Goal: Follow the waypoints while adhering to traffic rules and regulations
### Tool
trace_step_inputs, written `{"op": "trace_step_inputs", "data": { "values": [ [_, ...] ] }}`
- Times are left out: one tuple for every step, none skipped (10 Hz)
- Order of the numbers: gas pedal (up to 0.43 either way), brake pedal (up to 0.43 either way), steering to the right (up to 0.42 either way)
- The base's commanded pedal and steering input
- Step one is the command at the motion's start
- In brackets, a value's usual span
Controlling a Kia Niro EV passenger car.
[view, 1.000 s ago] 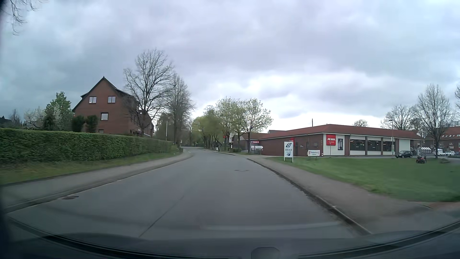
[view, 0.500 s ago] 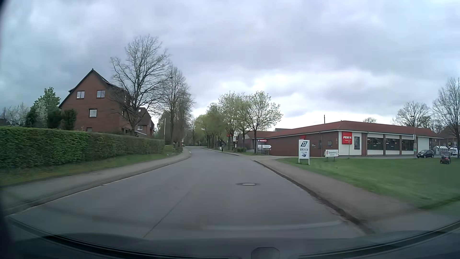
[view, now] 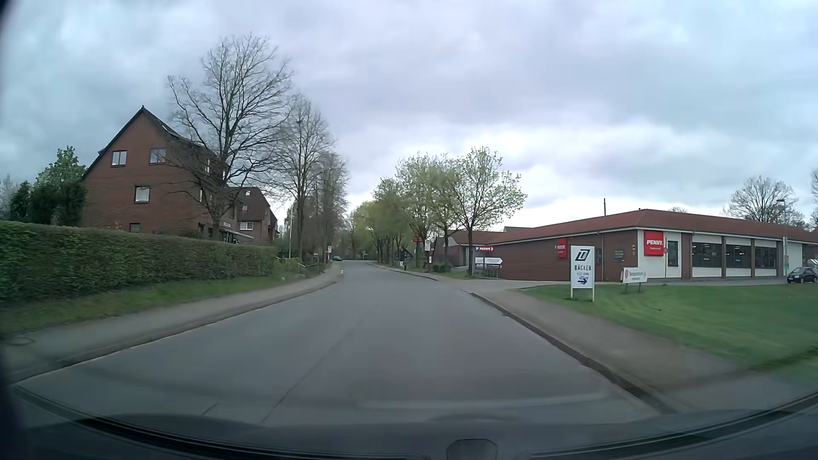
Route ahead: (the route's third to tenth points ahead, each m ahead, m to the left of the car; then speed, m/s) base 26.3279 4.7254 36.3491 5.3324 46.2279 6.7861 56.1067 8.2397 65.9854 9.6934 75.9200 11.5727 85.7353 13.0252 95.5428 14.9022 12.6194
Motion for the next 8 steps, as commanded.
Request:
{"op": "trace_step_inputs", "data": {
  "values": [
    [0.189, 0.000, -0.016],
    [0.189, 0.000, -0.011],
    [0.189, 0.000, -0.009],
    [0.189, 0.000, -0.010],
    [0.189, 0.000, -0.010],
    [0.189, 0.000, -0.010],
    [0.189, 0.000, -0.010],
    [0.189, 0.000, -0.011]
  ]
}}
